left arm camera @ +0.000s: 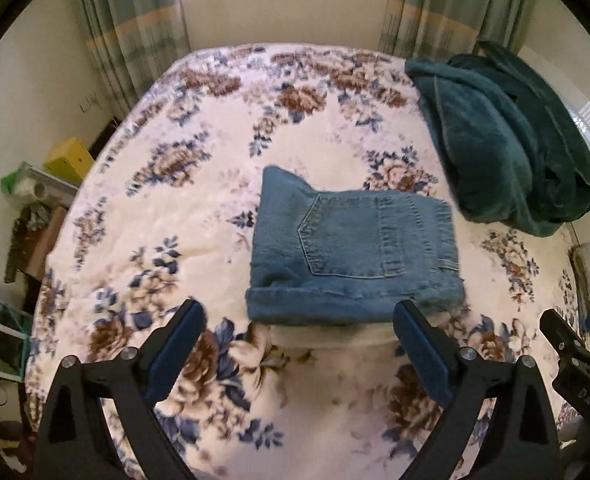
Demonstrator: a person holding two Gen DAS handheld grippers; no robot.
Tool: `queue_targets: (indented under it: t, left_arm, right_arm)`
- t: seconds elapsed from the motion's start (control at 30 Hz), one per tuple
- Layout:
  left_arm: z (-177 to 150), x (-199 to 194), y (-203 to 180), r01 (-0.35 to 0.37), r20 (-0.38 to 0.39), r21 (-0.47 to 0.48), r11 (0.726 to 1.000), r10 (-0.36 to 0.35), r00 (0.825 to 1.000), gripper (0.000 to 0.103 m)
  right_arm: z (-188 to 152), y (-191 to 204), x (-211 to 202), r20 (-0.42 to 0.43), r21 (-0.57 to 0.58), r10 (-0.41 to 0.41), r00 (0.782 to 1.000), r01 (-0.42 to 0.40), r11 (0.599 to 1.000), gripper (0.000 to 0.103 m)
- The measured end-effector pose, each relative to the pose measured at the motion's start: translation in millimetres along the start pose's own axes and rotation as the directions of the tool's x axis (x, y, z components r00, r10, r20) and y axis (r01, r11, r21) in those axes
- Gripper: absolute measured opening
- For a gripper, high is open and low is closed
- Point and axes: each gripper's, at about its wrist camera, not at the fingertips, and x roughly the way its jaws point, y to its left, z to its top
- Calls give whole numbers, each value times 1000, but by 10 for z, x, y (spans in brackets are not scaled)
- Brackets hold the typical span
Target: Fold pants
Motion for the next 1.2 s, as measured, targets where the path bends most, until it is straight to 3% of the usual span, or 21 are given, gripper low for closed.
queue_targets:
  t: [0.27, 0.57, 0.9, 1.2]
  left_arm:
    - [-335, -1391, -191, -23, 122, -12, 1000, 25, 992, 97]
    - [-891, -2791, -318, -52, 227, -31, 998, 58, 972, 97]
    - [-1249, -3500, -257, -63, 263, -45, 997, 73, 962, 97]
    - [-1422, -3731, -102, -104, 278, -50, 993, 114, 954, 97]
  right_arm:
    - [-180, -245, -1521, 108, -62, 49, 993, -43, 997, 103]
    - [-516, -481, -3241, 245, -121, 124, 962, -96, 988, 103]
    - [-875, -649, -4441, 318, -124, 142, 937, -108, 986, 103]
    - [-1001, -619, -4794, 332, -122, 141, 933, -106, 987, 103]
